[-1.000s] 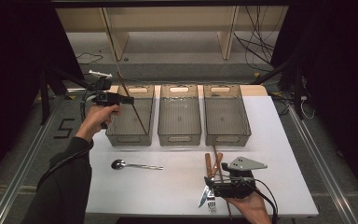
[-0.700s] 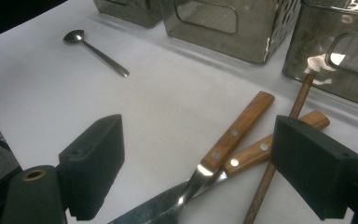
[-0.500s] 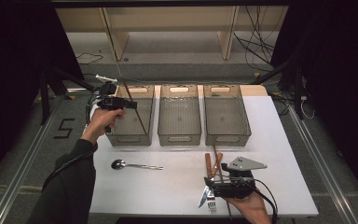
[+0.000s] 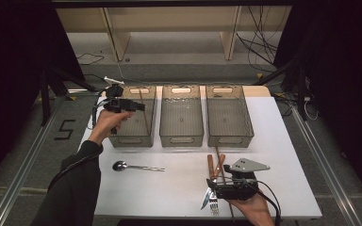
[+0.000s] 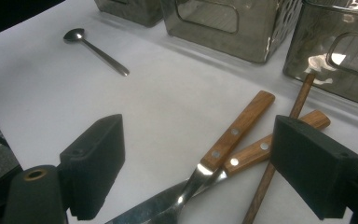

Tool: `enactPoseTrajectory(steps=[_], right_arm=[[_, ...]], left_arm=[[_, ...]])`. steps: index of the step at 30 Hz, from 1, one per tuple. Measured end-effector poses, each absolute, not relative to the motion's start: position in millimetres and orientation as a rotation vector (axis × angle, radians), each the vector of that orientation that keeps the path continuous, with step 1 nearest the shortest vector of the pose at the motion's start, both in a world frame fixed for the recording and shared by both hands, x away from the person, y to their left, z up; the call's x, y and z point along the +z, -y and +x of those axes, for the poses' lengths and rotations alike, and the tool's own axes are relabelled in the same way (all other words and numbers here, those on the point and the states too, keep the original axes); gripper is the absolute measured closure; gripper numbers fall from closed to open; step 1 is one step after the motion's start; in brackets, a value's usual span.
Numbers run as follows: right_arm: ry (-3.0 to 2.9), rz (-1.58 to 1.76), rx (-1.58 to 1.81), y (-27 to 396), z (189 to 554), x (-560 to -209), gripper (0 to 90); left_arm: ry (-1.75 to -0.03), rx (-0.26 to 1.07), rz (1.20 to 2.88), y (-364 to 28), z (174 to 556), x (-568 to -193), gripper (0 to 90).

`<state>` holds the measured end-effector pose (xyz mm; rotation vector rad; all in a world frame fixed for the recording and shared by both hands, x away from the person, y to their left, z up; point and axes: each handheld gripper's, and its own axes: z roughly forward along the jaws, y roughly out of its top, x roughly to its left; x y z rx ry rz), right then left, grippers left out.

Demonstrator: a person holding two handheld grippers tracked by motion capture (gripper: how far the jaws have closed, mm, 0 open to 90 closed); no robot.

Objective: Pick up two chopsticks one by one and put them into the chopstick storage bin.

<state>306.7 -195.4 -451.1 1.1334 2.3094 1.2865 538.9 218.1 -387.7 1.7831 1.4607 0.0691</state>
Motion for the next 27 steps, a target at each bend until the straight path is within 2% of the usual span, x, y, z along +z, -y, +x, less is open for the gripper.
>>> enactPoseTrajectory(steps=[3, 8, 20, 27], right_arm=[[-2.307, 1.134, 1.289, 196, 307, -451, 18.8], [-2.303, 1.144, 1.283, 196, 307, -450, 18.8], [-2.287, 1.176, 1.243, 201, 309, -450, 20.1], [-2.283, 1.213, 1.196, 205, 309, -450, 22.3]], left_arm=[[-1.487, 0.094, 1.782, -218, 538, -387, 30.6], [-1.472, 0.103, 1.774, -219, 531, -384, 24.4], [-1.339, 0.124, 1.736, -214, 483, -373, 19.3], [-1.275, 0.113, 1.711, -211, 448, -387, 18.9]])
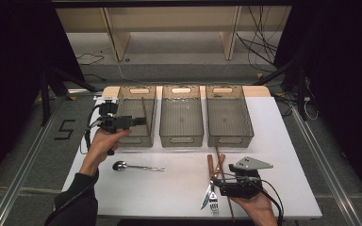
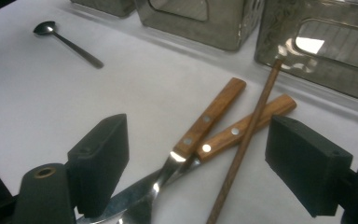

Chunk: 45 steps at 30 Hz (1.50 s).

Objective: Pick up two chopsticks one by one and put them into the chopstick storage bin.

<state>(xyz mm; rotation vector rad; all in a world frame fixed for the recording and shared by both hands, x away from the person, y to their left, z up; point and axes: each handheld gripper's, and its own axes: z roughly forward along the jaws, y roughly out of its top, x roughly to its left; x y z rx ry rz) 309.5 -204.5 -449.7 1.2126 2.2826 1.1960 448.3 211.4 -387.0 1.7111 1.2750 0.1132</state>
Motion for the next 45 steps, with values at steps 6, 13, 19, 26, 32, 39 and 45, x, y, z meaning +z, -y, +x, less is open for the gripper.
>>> enactPoseTrajectory(steps=[6, 13, 19, 26, 32, 39, 45], right_arm=[[-2.277, 1.257, 1.132, 208, 311, -450, 24.7], [-2.276, 1.315, 1.082, 212, 312, -452, 27.7], [-2.265, 1.344, 1.035, 214, 312, -455, 31.4], [-2.283, 1.361, 0.967, 212, 311, -462, 38.6], [-2.32, 1.388, 0.907, 208, 314, -468, 48.7], [-2.351, 1.42, 0.864, 205, 317, -473, 58.4], [-2.366, 1.428, 0.827, 199, 320, -477, 64.7]], left_arm=[[-1.222, 0.106, 1.726, -205, 426, -400, 18.6], [-1.183, 0.13, 1.743, -201, 407, -413, 18.5], [-1.133, 0.138, 1.756, -195, 395, -422, 17.7], [-1.112, 0.113, 1.783, -189, 380, -436, 17.3], [-1.088, 0.108, 1.79, -182, 368, -448, 16.9], [-1.063, 0.115, 1.797, -177, 358, -459, 16.9], [-1.053, 0.114, 1.783, -177, 350, -467, 16.9]])
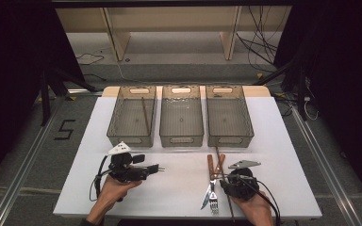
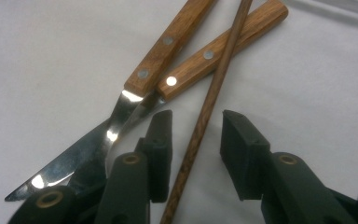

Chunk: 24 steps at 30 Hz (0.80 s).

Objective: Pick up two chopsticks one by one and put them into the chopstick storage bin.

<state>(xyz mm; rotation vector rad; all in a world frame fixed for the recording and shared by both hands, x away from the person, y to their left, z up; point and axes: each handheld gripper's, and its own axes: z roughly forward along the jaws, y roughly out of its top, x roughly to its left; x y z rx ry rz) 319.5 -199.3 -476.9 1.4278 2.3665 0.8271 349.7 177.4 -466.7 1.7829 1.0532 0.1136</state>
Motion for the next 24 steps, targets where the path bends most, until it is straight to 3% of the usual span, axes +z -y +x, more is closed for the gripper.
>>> enactPoseTrajectory(steps=[19, 24], right_arm=[[-2.337, 1.43, 0.718, 189, 322, -479, 84.5], [-2.341, 1.43, 0.729, 190, 323, -479, 85.0]], left_arm=[[-1.054, 0.08, 1.766, -176, 336, -472, 16.9], [-1.053, 0.073, 1.772, -176, 336, -473, 16.9]])
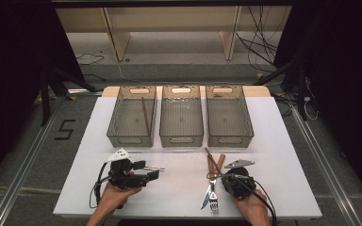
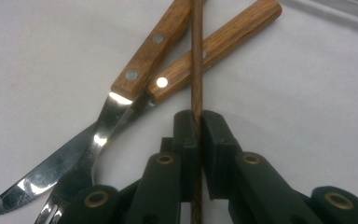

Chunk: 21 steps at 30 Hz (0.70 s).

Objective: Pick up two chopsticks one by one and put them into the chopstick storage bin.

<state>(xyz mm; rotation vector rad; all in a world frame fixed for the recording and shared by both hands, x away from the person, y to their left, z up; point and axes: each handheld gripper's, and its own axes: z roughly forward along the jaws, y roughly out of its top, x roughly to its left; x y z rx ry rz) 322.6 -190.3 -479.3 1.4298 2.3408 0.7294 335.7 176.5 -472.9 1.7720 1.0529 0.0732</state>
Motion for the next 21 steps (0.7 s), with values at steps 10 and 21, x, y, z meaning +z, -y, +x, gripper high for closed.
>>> enactPoseTrajectory(steps=[10, 21], right_arm=[[-2.346, 1.376, 0.781, 191, 321, -474, 85.6], [-2.327, 1.247, 0.939, 180, 316, -441, 85.6]], left_arm=[[-1.062, 0.076, 1.764, -178, 336, -473, 17.1], [-1.075, 0.05, 1.729, -172, 337, -458, 17.4]])
